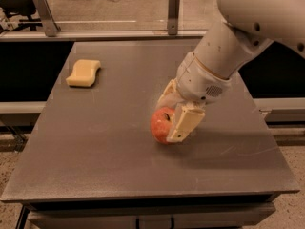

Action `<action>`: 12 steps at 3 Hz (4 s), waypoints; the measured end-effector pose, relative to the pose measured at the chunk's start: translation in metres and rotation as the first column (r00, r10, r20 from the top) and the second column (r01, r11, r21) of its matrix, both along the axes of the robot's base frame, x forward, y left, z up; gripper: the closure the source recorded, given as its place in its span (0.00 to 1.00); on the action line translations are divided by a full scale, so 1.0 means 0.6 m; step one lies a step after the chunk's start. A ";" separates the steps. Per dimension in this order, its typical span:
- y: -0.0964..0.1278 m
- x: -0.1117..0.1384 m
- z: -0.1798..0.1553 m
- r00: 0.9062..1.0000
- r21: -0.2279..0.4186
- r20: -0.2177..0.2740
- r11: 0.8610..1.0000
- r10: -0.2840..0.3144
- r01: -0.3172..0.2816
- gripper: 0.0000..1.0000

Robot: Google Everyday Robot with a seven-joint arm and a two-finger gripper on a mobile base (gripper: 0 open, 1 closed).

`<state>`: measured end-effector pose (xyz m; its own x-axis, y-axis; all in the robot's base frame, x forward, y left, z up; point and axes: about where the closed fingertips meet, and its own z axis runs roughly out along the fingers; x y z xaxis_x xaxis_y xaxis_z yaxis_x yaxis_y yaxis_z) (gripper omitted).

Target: Move apple near sponge

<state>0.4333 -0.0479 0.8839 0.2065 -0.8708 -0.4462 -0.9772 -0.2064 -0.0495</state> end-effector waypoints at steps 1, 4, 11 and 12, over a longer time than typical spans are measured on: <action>0.035 0.062 0.005 1.000 0.054 0.027 0.998 -0.016 0.014 1.00; 0.213 0.266 0.014 0.994 0.101 0.095 0.994 -0.054 0.044 1.00; 0.293 0.347 -0.026 0.974 0.083 -0.030 0.971 -0.223 0.225 0.00; 0.293 0.347 -0.027 0.974 0.083 -0.030 0.971 -0.223 0.225 0.00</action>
Offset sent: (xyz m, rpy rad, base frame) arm 0.1264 0.1084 0.0054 0.1195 -0.1062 0.0552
